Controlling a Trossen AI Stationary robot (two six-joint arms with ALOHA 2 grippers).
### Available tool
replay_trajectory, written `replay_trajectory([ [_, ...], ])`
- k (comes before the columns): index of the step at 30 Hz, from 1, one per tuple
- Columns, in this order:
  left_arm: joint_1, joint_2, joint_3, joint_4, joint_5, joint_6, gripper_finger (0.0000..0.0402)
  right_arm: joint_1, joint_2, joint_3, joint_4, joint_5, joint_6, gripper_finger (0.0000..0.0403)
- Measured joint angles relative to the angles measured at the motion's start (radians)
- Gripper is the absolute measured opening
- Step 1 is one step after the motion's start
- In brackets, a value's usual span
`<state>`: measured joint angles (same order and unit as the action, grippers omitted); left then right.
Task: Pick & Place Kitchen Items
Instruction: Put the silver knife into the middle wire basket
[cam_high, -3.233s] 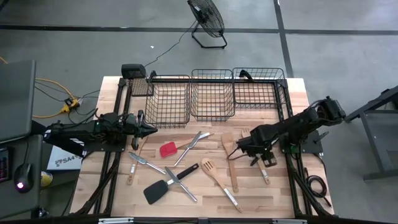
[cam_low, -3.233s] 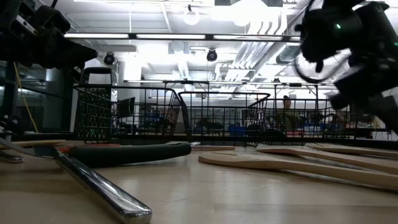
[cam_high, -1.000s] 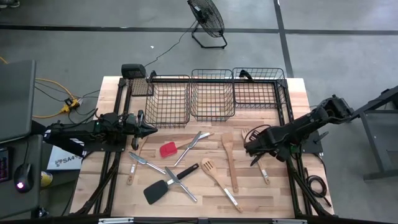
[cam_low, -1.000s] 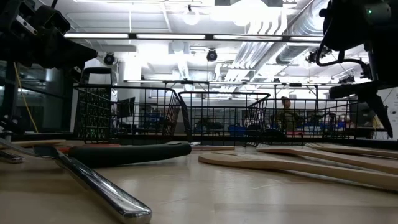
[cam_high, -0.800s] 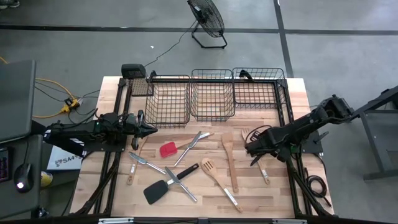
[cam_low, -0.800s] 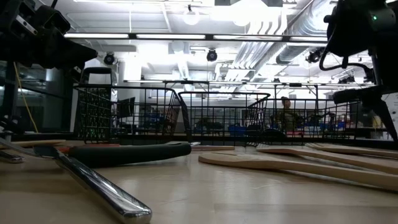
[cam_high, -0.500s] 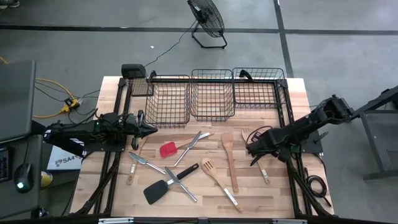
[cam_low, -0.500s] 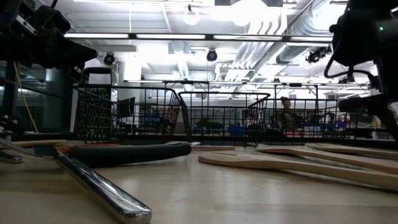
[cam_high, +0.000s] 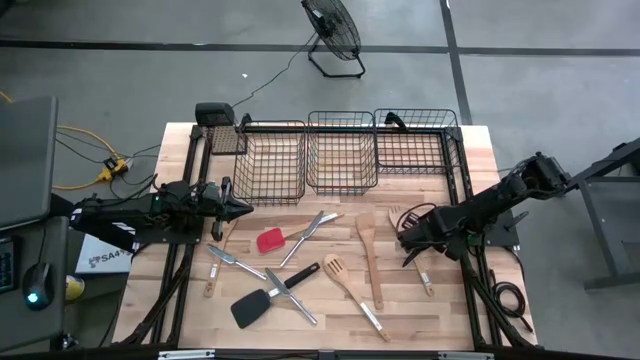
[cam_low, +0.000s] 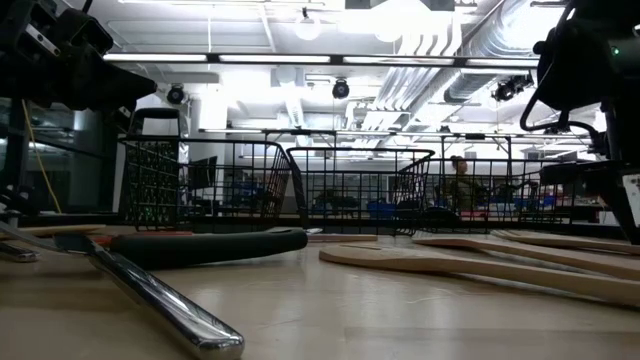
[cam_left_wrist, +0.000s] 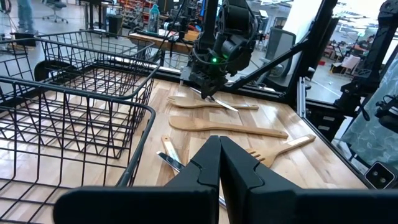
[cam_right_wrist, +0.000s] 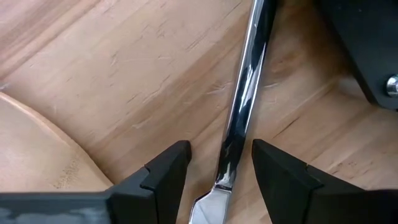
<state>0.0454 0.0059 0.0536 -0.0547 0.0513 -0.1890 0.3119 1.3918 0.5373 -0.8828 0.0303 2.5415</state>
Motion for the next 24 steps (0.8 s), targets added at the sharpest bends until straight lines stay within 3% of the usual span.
replay_trajectory([
  [6, 0.0, 0.0, 0.0, 0.0, 0.0, 0.0, 0.0, 0.0, 0.001, -0.001, 0.009, -0.002, -0.021, 0.0164],
  [17, 0.0, 0.0, 0.0, 0.0, 0.0, 0.0, 0.0, -0.002, 0.002, -0.001, 0.013, 0.0, -0.086, 0.0057],
  [24, 0.0, 0.0, 0.0, 0.0, 0.0, 0.0, 0.0, -0.002, 0.002, -0.001, 0.013, -0.005, -0.207, 0.003],
])
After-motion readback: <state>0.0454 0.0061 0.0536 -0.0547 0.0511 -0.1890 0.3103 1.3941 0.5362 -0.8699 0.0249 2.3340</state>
